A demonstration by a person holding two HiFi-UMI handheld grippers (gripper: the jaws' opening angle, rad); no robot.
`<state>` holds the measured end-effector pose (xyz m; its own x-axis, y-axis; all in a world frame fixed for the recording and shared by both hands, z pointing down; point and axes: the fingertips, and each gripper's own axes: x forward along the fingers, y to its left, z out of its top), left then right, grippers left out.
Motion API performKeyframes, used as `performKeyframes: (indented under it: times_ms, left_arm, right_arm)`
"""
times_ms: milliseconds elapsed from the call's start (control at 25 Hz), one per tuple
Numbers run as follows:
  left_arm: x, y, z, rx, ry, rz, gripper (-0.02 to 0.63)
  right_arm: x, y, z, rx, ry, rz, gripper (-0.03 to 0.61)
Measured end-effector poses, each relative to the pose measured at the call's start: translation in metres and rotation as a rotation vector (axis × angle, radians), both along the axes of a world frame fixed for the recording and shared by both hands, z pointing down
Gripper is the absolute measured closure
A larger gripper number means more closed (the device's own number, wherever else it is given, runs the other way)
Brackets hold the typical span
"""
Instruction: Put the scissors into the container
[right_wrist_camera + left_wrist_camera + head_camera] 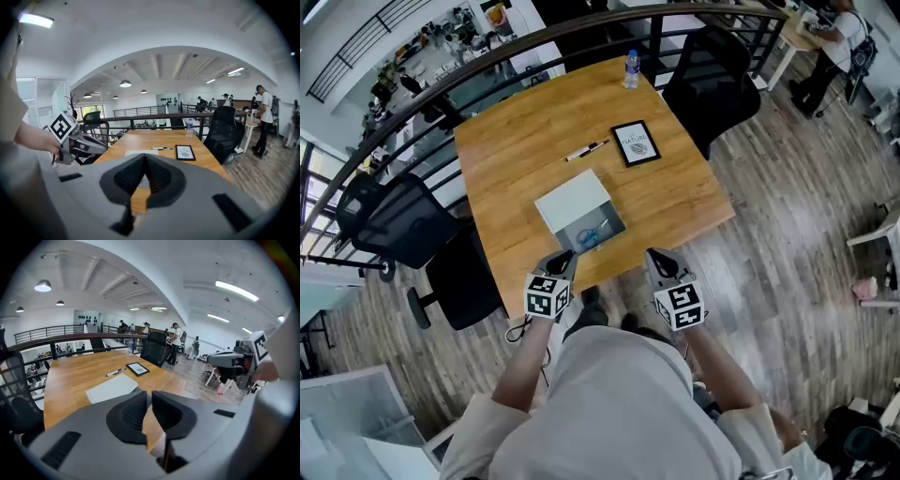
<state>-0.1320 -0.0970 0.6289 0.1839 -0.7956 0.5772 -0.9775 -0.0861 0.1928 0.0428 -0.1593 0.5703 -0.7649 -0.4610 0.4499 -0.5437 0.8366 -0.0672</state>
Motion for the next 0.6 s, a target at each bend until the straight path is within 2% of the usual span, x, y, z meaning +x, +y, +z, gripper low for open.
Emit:
performKeyframes:
  times_ms: [400, 600]
  left_arm:
    - [-0.009, 0.075, -0.056, 0.131, -0.010, -0.200, 0.620]
    - [-0.028, 0.108, -0.086, 0.195, -0.030, -0.245, 0.620]
  right_arm:
    - [0.002, 0.011, -0.026, 0.030, -0.074, -0.081, 0.575]
    - [-0.003, 0.024, -0.047, 0.063, -0.100, -0.094, 0.575]
